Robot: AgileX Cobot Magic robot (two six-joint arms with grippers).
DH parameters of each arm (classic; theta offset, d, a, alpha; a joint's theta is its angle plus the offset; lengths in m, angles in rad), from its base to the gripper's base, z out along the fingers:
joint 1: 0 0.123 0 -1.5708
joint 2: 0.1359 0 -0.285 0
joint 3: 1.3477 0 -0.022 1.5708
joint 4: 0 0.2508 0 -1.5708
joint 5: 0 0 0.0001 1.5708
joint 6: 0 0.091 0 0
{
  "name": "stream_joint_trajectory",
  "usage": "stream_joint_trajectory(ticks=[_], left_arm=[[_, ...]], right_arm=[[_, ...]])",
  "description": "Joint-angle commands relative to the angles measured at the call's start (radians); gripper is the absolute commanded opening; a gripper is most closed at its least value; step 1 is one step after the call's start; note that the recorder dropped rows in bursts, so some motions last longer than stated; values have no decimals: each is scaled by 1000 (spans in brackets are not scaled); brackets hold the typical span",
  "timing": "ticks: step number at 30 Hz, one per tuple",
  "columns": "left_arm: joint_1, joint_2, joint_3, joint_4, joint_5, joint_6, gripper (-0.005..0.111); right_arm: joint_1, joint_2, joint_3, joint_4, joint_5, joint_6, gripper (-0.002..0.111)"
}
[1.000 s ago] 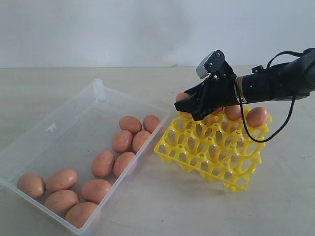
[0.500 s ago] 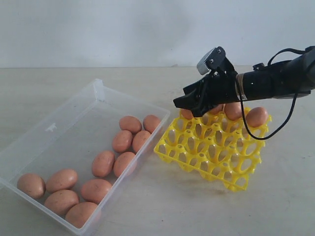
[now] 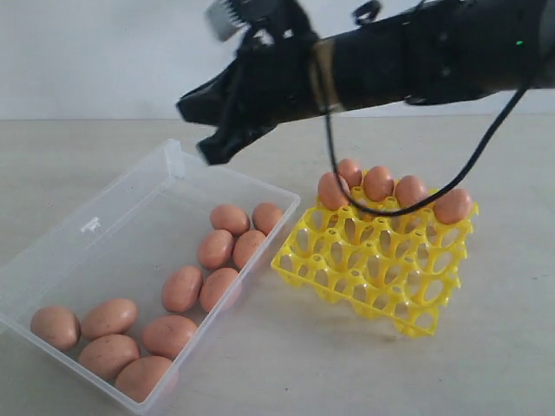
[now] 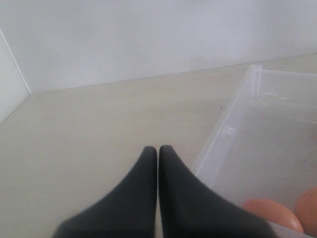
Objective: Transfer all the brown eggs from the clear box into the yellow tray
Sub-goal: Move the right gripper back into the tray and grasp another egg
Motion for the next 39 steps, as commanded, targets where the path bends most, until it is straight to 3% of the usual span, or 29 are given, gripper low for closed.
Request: stream_joint_trajectory(ticks=[1,4,7,9,12,13,17,20,26,28,32,37,39], left_arm=[[-4,-1,3,-2,-5,-7,1],[-4,-1,3,-2,-5,-7,1],[-4,-1,3,-2,-5,-7,1],[-4,-1,3,-2,-5,-7,1],[-4,-1,3,-2,-5,-7,1],[-4,-1,3,-2,-5,-7,1],[-4,-1,3,-2,-5,-7,1],[-4,-1,3,-2,-5,-7,1],[-4,-1,3,-2,-5,-7,1],[-4,-1,3,-2,-5,-7,1],[-4,-1,3,-2,-5,-7,1],[-4,-1,3,-2,-5,-7,1],[-4,-1,3,-2,-5,-7,1]], right_arm=[[229,17,-2,-156,527,12,0],[314,36,-2,-119,680,19,0],[348,41,-3,176,680,24,0],[348,46,-3,370,699,-95,0],[350,46,-3,467,794,-348,0],[352,46,-3,469,864,-426,0],[365,54,-65,536,1437,-677,0],[352,54,-120,684,1602,-876,0],[343,72,-281,1417,1669,-1717,0],[343,97,-311,1564,1701,-1842,0],[343,167,-353,1715,1761,-1945,0],[343,206,-353,1766,1623,-1987,0],[345,208,-353,1806,1594,-2017,6]])
